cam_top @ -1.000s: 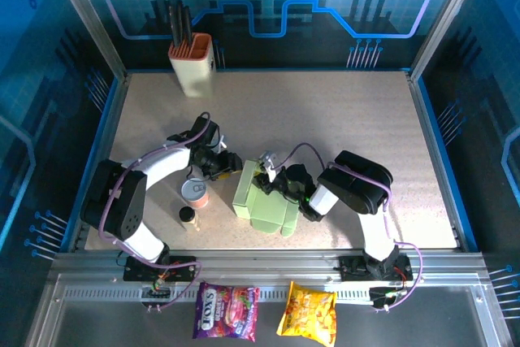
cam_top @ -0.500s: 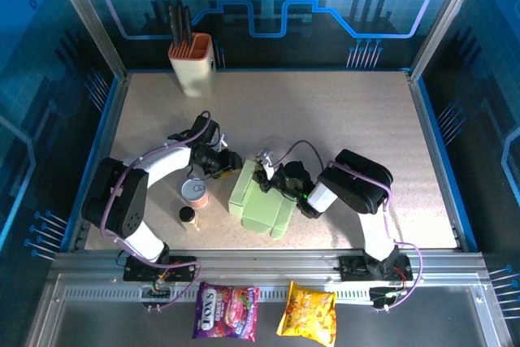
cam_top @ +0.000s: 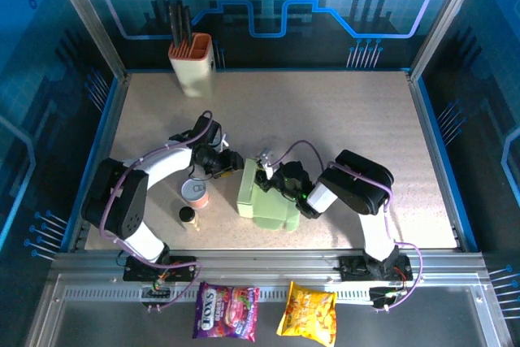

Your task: Fold the paper box

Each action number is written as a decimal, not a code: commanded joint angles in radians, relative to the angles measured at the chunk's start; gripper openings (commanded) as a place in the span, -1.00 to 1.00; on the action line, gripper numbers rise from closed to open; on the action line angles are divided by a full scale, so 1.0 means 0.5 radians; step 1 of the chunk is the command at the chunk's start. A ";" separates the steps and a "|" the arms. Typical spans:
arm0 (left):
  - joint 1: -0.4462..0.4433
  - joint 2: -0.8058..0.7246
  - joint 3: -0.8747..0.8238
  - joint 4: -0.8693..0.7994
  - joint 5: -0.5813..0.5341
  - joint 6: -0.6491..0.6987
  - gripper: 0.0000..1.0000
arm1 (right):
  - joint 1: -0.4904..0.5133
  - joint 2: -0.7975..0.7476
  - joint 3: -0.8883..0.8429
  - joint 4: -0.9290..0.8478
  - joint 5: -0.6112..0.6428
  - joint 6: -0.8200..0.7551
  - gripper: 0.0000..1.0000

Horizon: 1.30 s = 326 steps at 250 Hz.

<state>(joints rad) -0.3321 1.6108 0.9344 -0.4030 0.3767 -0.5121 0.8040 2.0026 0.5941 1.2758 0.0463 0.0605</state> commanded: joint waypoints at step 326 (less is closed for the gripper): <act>-0.491 0.302 0.791 -0.680 -0.619 -0.267 0.67 | -0.297 -1.681 -0.564 -1.115 0.105 -0.207 -0.07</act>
<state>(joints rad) -0.5606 1.7283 1.2949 -0.7139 0.0811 -0.5980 0.6724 1.2015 0.3122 0.7906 0.0978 -0.0235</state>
